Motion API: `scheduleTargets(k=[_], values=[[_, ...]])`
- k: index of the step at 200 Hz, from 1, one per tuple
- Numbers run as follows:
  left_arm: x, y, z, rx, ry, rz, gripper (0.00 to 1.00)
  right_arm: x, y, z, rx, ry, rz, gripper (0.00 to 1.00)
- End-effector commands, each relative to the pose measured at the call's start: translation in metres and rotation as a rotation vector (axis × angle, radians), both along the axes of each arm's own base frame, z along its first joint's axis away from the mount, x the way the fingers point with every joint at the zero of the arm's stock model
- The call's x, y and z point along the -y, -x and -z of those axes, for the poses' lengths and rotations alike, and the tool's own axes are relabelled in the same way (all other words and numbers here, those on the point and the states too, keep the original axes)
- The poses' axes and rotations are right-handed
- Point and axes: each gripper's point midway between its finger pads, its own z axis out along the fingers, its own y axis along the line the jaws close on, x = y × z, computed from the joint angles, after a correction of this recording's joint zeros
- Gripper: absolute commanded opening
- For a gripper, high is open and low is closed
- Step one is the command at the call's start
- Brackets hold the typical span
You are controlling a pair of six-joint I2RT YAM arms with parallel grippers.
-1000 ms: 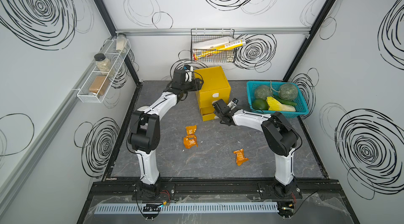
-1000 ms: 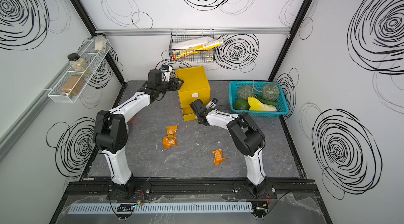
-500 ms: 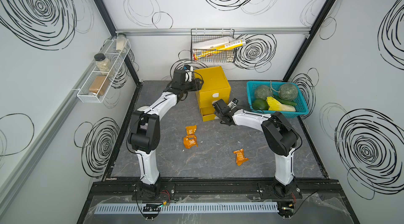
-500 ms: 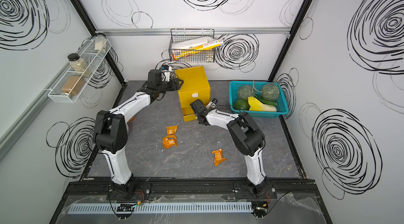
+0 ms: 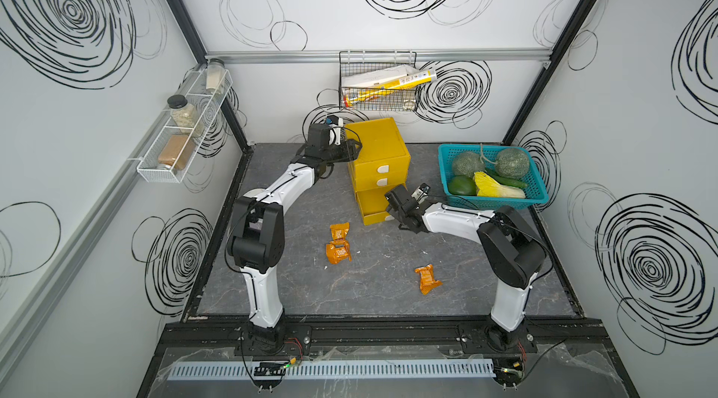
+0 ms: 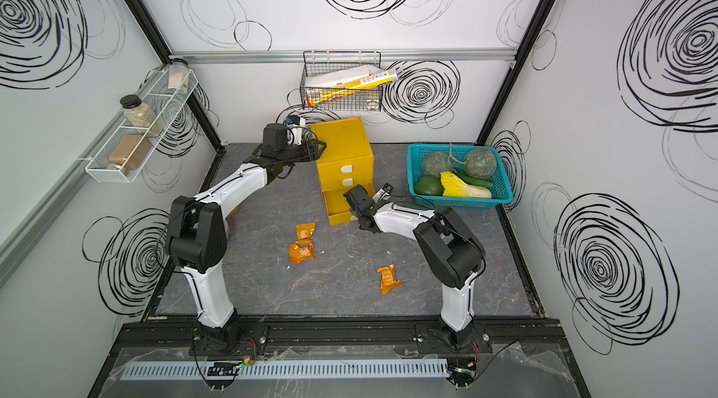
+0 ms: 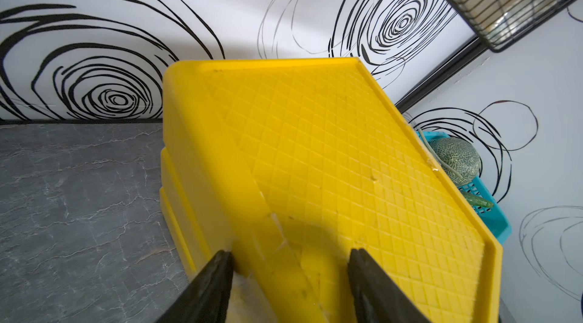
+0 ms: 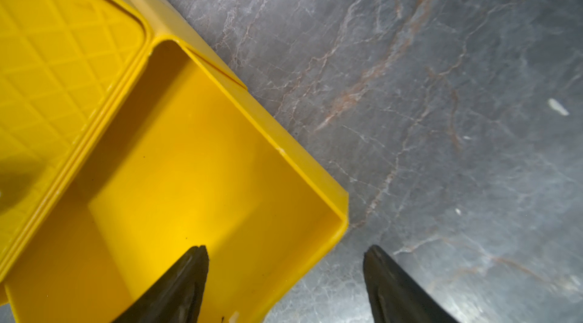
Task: Place the cookies into the drawer by color
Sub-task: Open the drawer in the storage box.
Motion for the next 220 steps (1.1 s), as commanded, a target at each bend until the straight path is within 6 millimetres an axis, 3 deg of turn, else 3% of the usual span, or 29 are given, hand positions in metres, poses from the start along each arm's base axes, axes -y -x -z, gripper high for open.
scheduleTargets(k=[1, 50, 95, 126, 148, 185, 220], values=[[0.005, 0.031, 0.068, -0.221, -0.066, 0.050, 0.64, 0.009, 0.014, -0.003, -0.029, 0.042, -0.016, 0.83], [0.005, 0.033, 0.050, -0.178, -0.076, 0.048, 0.74, 0.018, 0.021, -0.049, 0.078, 0.037, -0.071, 0.86], [0.003, 0.037, 0.006, -0.069, -0.101, 0.033, 0.80, 0.046, 0.057, -0.061, 0.119, 0.083, -0.190, 0.86], [-0.001, 0.047, -0.029, 0.013, -0.120, 0.023, 0.89, 0.057, 0.081, -0.081, 0.180, 0.114, -0.326, 0.87], [-0.003, 0.061, -0.053, 0.069, -0.152, 0.017, 0.99, 0.060, 0.099, -0.096, 0.235, 0.110, -0.442, 0.88], [-0.005, 0.095, -0.083, 0.172, -0.191, 0.030, 0.99, 0.069, 0.125, -0.119, 0.352, 0.074, -0.540, 0.88], [-0.010, 0.131, -0.102, 0.251, -0.240, 0.091, 0.99, 0.076, 0.142, -0.117, 0.326, 0.116, -0.611, 0.87]])
